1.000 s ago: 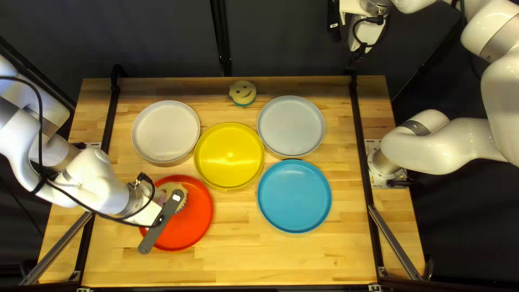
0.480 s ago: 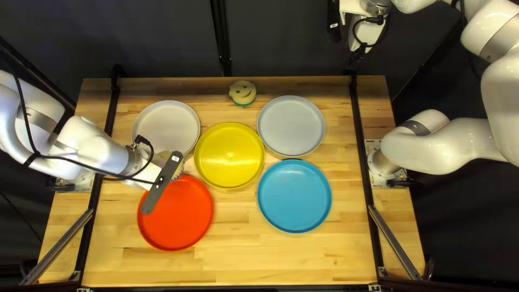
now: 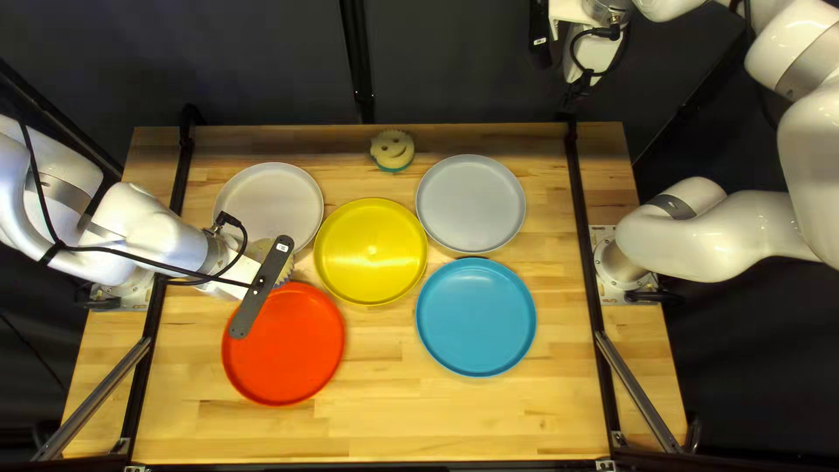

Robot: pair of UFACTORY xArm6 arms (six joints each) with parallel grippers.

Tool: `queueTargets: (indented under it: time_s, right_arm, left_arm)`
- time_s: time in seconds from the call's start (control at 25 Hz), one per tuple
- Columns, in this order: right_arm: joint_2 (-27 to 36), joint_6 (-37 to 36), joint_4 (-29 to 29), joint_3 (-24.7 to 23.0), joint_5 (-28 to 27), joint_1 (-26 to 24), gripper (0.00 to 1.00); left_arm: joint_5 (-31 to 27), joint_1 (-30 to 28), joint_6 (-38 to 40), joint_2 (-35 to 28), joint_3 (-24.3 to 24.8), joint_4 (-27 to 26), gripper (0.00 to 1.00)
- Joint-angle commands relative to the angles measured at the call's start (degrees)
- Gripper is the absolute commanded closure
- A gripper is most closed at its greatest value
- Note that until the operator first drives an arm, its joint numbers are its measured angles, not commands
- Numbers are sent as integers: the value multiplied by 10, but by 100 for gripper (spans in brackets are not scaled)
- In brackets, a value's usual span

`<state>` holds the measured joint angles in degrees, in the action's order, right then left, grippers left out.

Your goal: Pick up sponge and scrub the plate

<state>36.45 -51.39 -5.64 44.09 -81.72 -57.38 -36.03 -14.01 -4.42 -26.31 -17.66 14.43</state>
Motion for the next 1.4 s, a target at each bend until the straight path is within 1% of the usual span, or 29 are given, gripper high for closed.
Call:
queueTargets:
  time_s: [0.04,0.12,0.24,0.32,0.4,0.44,0.56,0.68,0.92,1.12,1.24,1.4]
  right_arm:
    - [0,0,0,0,0,0,0]
    - [0,0,0,0,0,0,0]
    - [0,0,0,0,0,0,0]
    - [0,0,0,0,0,0,0]
    - [0,0,0,0,0,0,0]
    - [0,0,0,0,0,0,0]
    - [0,0,0,0,0,0,0]
    - [0,0,0,0,0,0,0]
    - [0,0,0,0,0,0,0]
    - [0,0,0,0,0,0,0]
    - [0,0,0,0,0,0,0]
    - [0,0,0,0,0,0,0]
  left_arm:
    - [0,30,-43,-35,29,-12,100]
    - [-9,45,-61,-53,41,-17,100]
    - [-27,83,-104,-83,59,-25,100]
    - [-27,98,-117,-87,66,-26,100]
    - [-18,120,-137,-86,79,-24,100]
    - [-4,136,-152,-79,91,-22,100]
    - [21,165,-180,-59,104,-20,100]
    - [36,171,-187,-36,102,-22,100]
    - [46,169,-189,-17,93,-27,100]
    - [70,169,-189,27,69,-23,100]
    - [91,180,-198,60,52,-19,100]
    - [98,185,-205,78,37,-16,100]
